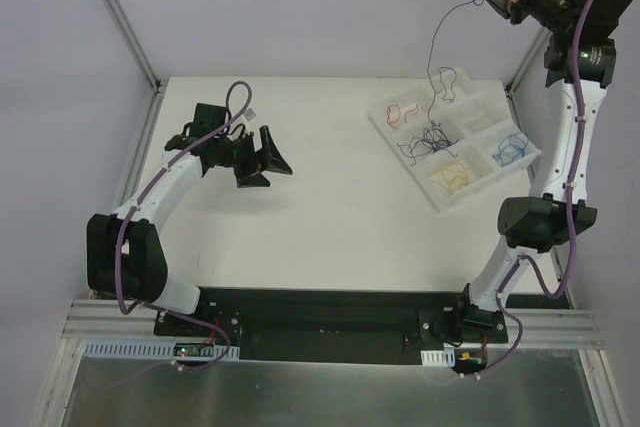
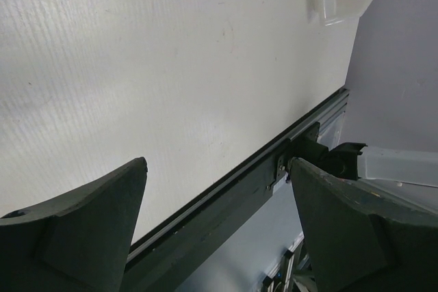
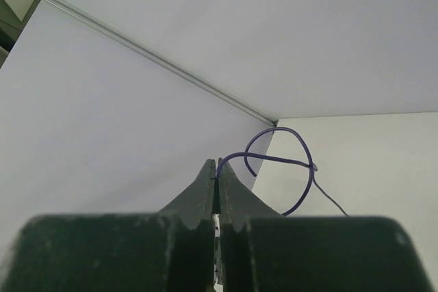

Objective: Untangle the cables

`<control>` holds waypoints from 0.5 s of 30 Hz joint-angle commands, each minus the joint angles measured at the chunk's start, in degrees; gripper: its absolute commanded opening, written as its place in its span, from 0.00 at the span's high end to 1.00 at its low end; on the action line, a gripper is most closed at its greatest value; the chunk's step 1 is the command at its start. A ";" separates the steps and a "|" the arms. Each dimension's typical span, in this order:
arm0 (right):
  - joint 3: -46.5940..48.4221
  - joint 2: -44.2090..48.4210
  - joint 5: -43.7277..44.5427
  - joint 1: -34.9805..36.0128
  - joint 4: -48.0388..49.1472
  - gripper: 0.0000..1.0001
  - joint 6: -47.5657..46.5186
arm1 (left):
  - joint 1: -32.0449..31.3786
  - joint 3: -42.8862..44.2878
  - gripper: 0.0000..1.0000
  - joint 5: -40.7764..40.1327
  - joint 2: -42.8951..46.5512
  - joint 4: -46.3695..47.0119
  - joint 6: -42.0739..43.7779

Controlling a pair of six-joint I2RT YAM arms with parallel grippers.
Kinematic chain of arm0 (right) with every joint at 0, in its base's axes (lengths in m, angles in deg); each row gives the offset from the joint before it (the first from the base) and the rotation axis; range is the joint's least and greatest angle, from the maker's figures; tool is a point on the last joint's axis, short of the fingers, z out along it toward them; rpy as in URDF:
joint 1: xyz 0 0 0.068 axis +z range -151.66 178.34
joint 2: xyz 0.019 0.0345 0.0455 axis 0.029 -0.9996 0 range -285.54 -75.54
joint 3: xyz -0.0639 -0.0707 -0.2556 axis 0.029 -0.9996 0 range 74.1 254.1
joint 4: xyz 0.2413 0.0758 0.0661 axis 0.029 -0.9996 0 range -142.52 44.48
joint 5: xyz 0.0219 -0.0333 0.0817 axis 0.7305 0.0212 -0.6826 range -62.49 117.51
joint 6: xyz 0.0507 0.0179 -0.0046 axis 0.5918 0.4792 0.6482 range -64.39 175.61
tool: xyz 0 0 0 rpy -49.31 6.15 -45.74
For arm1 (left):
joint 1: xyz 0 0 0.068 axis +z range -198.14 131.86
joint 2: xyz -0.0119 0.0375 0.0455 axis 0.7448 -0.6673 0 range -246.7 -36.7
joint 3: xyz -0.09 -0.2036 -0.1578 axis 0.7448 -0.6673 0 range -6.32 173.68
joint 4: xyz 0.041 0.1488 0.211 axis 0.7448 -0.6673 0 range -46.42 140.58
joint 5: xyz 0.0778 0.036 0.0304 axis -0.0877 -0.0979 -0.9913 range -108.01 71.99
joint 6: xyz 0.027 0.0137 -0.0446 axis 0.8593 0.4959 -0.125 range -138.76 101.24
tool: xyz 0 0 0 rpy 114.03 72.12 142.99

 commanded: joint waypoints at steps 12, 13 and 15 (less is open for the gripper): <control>5.75 0.08 -1.03 -6.54 3.78 1.00 1.90 | -1.14 5.12 0.15 1.09 -3.37 -1.92 1.40; 5.05 0.25 -1.04 -6.63 3.78 0.99 1.64 | -1.14 5.12 0.15 1.18 -3.37 -1.93 1.40; 2.68 0.69 -1.21 -6.54 3.61 0.99 0.15 | -1.23 5.12 0.15 1.09 -3.28 -2.19 1.40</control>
